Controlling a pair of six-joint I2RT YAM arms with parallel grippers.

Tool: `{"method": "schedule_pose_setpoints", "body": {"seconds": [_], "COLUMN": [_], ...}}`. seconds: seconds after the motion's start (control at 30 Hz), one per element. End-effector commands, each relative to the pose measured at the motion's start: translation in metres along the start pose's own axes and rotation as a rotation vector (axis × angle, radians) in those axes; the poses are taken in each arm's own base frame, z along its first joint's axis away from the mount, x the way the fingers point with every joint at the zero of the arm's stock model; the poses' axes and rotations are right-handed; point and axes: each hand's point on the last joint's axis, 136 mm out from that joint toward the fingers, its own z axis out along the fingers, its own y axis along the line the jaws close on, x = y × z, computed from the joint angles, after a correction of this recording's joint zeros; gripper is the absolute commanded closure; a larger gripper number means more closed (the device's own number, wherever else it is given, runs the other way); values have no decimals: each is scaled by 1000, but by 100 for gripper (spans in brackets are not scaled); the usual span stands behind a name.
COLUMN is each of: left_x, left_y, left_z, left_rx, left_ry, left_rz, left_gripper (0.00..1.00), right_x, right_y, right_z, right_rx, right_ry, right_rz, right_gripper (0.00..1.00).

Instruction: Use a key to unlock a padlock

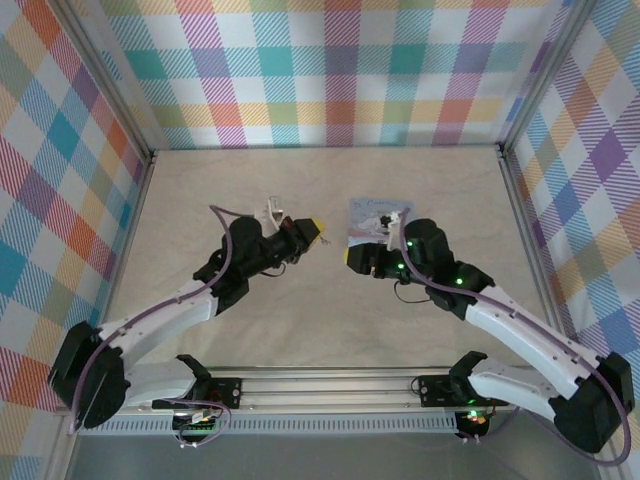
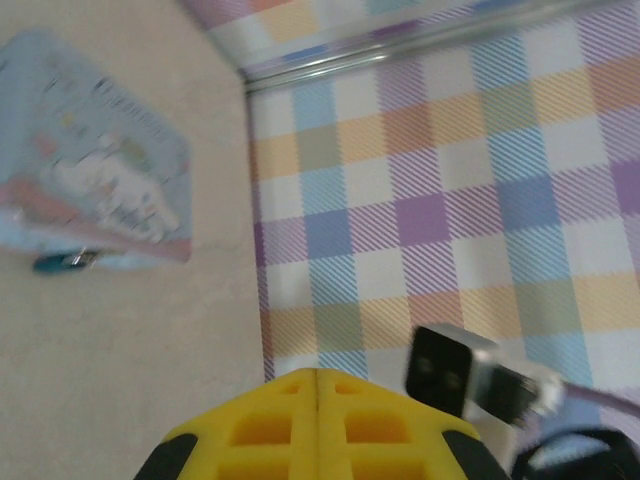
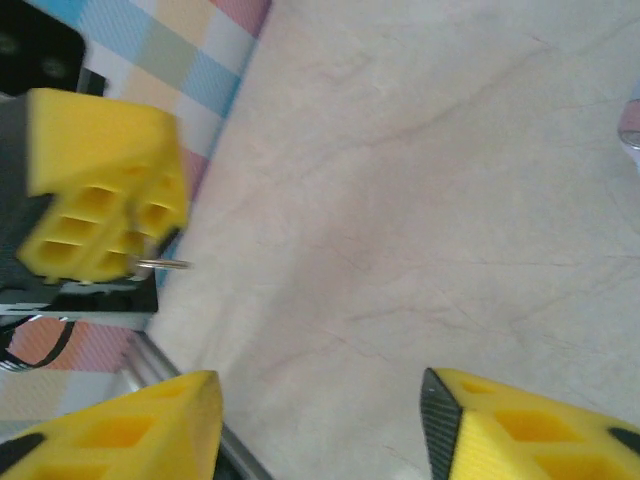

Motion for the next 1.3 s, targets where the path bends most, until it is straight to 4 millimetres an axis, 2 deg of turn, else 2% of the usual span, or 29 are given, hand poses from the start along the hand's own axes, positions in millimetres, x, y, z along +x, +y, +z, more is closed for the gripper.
{"method": "schedule_pose_setpoints", "body": {"seconds": [0.0, 0.13, 0.23, 0.43, 0.7, 0.93, 1.27], "left_x": [6, 9, 11, 16, 15, 14, 14], "left_y": [-27, -54, -75, -93, -90, -87, -83], "left_z": [-8, -13, -17, -20, -19, -18, -16], "left_rx": [59, 164, 252, 307, 289, 277, 269], "left_ry": [22, 29, 27, 23, 9, 3, 5], "left_rz": [294, 385, 411, 429, 413, 400, 390], "left_gripper": [100, 100, 100, 100, 100, 100, 100], "right_x": [-14, -19, -23, -30, -29, -24, -25], "right_y": [47, 79, 94, 101, 109, 106, 108], "right_z": [-17, -35, -41, -33, -25, -17, -14], "right_rx": [-276, -445, -520, -554, -604, -590, -590], "right_ry": [-60, -90, -98, -97, -69, -44, -44], "right_rz": [-46, -107, -117, -94, -80, -65, -60], "right_gripper": [38, 33, 31, 31, 41, 50, 56]}}
